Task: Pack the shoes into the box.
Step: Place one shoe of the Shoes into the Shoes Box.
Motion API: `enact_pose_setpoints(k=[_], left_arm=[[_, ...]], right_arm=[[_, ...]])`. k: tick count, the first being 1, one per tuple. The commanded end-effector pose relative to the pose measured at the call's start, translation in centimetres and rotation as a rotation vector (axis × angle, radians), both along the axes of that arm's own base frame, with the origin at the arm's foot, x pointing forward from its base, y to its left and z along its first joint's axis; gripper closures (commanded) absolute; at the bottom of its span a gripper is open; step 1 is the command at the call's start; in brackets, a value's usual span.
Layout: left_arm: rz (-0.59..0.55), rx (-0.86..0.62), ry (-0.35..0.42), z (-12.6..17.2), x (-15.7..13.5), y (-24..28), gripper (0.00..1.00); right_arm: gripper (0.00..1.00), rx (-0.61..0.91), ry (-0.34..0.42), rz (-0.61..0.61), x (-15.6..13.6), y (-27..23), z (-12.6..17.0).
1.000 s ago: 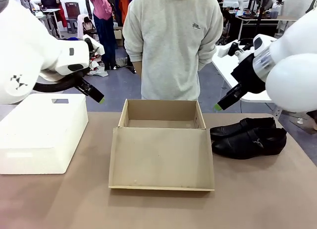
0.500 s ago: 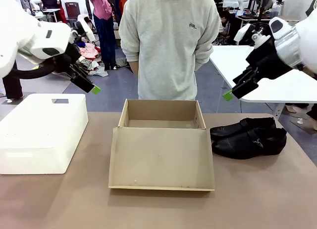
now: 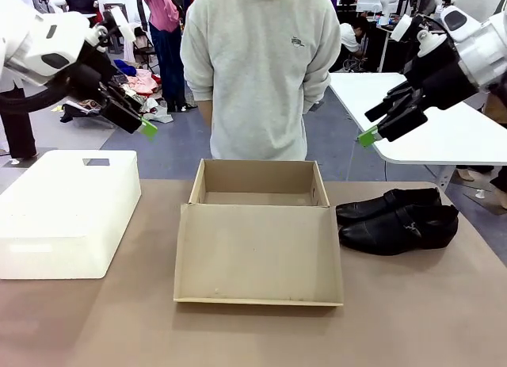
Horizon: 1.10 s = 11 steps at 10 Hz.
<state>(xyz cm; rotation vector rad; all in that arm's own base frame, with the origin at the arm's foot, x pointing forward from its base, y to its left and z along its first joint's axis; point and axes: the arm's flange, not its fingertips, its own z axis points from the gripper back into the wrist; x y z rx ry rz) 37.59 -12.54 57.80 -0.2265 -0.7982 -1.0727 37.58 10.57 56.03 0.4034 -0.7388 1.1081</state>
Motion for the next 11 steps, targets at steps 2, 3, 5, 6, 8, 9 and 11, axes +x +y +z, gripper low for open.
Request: enact_pose_setpoints(k=[2,3,5,6,8,9,11], left_arm=[[-0.055,-0.055,-0.002,0.09,0.07,1.40,0.00],[-0.051,-0.059,-0.004,-0.07,-0.01,1.56,0.00],[-0.024,-0.043,-0.002,0.33,-0.13,0.84,0.00],[-0.024,-0.043,-0.002,0.33,-0.13,0.84,0.00],[-0.024,-0.043,-0.002,0.33,-0.13,0.84,0.00],[-0.024,-0.043,-0.002,0.33,-0.13,0.84,0.00],[-0.024,-0.043,-0.002,0.33,-0.13,0.84,0.00]], right_arm=[[0.00,0.039,0.013,0.054,1.18,-0.94,-0.22],[0.00,0.035,0.014,0.055,1.21,-0.92,-0.32],[0.00,0.034,0.021,0.030,0.44,-0.72,-0.35],[0.00,0.034,0.021,0.030,0.44,-0.72,-0.35],[0.00,0.034,0.021,0.030,0.44,-0.72,-0.35],[0.00,0.034,0.021,0.030,0.44,-0.72,-0.35],[0.00,0.034,0.021,0.030,0.44,-0.72,-0.35]])
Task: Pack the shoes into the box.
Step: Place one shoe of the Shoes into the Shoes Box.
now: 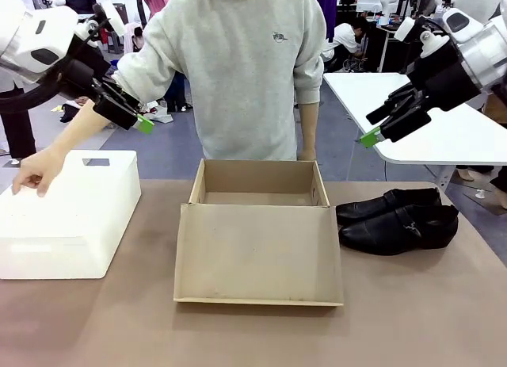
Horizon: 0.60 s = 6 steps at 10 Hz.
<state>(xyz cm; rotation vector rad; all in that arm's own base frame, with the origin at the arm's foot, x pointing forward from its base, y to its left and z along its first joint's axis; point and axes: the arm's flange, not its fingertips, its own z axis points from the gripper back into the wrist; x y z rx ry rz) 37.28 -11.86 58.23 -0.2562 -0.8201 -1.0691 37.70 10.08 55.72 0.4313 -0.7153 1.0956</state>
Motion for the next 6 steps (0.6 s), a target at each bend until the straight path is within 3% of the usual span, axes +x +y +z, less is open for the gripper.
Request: enact_pose_setpoints(k=[1,2,4,6], left_arm=[[-0.015,-0.009,0.002,-0.1,0.2,0.2,0.00],[-0.015,-0.009,0.002,-0.1,0.2,0.2,0.00],[-0.015,-0.009,0.002,-0.1,0.2,0.2,0.00],[-0.015,-0.009,0.002,-0.1,0.2,0.2,0.00]], right_arm=[[0.00,0.023,-0.014,0.029,0.3,-0.2,0.0],[0.00,0.000,0.000,0.000,0.0,0.0,0.0],[0.00,-0.071,-0.040,-0.045,2.6,-1.2,1.3],[0.00,-0.213,-0.082,0.005,5.3,-2.3,2.2]])
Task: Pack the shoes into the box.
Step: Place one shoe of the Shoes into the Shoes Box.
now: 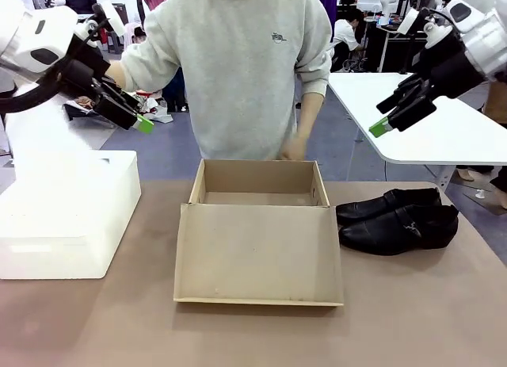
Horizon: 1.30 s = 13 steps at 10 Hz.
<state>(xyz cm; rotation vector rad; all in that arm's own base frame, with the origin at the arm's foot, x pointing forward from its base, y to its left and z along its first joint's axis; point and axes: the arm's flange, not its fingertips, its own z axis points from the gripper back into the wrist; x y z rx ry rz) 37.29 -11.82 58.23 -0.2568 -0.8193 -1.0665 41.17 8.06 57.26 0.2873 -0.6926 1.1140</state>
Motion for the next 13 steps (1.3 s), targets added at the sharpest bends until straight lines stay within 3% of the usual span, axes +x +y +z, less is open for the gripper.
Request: enact_pose_setpoints(k=[1,5,8,11,13], left_arm=[[-0.017,-0.009,0.000,-0.1,0.2,0.1,0.00],[-0.017,-0.009,0.000,-0.1,0.2,0.1,0.00],[-0.017,-0.009,0.000,-0.1,0.2,0.1,0.00],[-0.017,-0.009,0.000,-0.1,0.2,0.1,0.00],[-0.017,-0.009,0.000,-0.1,0.2,0.1,0.00]], right_arm=[[0.00,-0.195,-0.065,0.104,3.2,-1.0,0.5],[0.00,-0.400,-0.036,0.233,7.6,-4.1,-0.6],[0.00,-0.444,0.019,0.252,10.0,-6.2,-2.3],[0.00,-0.452,0.047,0.232,11.2,-6.8,-3.2],[0.00,-0.423,0.034,0.224,10.2,-6.7,-3.6]])
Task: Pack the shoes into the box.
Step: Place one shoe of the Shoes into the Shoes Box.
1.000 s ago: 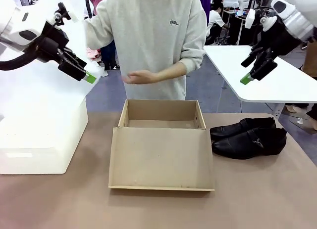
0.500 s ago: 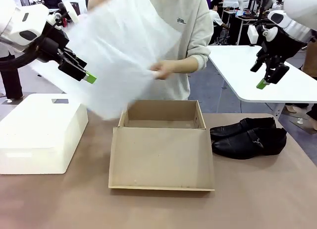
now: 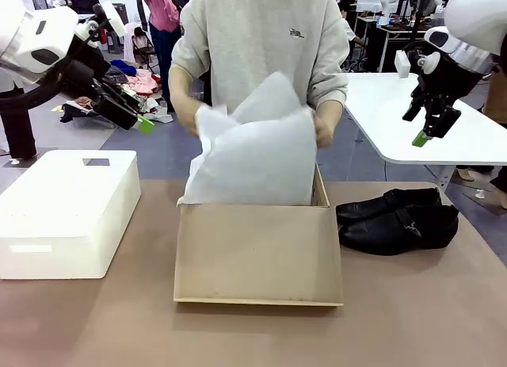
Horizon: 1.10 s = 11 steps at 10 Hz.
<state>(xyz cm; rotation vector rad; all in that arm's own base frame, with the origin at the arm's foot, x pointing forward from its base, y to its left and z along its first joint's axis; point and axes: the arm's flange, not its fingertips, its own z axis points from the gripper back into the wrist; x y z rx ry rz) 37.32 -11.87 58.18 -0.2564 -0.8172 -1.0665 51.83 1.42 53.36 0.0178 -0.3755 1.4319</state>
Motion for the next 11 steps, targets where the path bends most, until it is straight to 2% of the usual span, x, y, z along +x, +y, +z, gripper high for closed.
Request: enact_pose_setpoints(k=[1,5,7,11], left_arm=[[-0.017,-0.010,-0.001,0.0,0.1,0.2,0.00],[-0.017,-0.010,-0.001,0.0,0.1,0.2,0.00],[-0.017,-0.010,-0.001,0.0,0.1,0.2,0.00],[-0.017,-0.010,-0.001,0.0,0.1,0.2,0.00]], right_arm=[[0.00,0.008,-0.005,0.004,-0.5,0.0,0.3],[0.00,-0.001,-0.004,0.002,-0.1,0.1,0.2],[0.00,-0.040,-0.017,0.073,1.8,-1.5,-1.8],[0.00,-0.095,-0.006,0.068,4.7,-5.2,-6.2]])
